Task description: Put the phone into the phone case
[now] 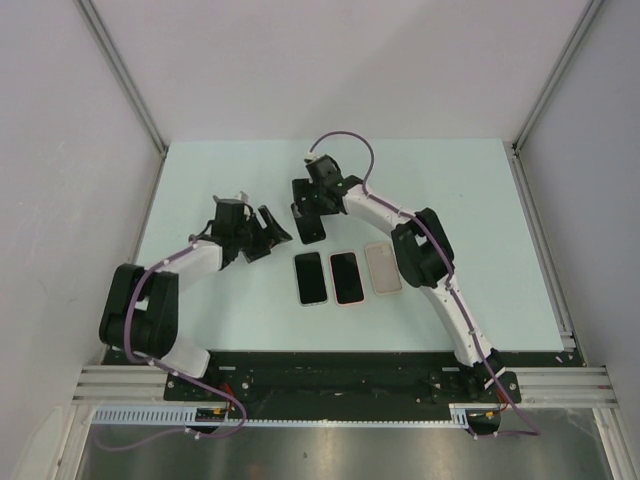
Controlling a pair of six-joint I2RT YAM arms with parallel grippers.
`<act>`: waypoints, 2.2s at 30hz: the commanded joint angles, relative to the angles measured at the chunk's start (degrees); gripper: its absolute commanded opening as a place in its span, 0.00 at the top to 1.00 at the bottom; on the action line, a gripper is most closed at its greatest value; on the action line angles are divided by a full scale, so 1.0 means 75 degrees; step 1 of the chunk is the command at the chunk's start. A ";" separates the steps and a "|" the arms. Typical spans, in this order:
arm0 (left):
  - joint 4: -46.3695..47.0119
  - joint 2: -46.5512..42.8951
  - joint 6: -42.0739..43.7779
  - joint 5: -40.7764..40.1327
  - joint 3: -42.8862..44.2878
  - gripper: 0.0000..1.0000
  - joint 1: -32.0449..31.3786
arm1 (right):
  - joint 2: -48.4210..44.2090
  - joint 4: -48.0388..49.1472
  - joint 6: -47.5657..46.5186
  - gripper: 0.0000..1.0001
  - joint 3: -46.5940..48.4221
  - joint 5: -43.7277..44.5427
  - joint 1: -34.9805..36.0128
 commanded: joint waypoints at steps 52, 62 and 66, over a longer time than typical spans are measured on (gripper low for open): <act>0.0029 -0.3812 -0.1021 -0.0219 -0.3347 0.20 0.1238 | 0.0820 -0.0858 -0.0027 0.41 0.1017 0.0280 0.1976; 0.1728 -0.3087 -0.1081 -0.0019 -0.3512 0.25 0.1261 | 0.0269 0.0149 0.0594 0.42 -0.0202 -0.0891 0.1812; 0.2127 -0.2548 -0.0963 -0.0066 -0.3395 0.28 0.1261 | 0.0164 0.0466 0.0805 0.42 -0.0636 -0.1243 0.1695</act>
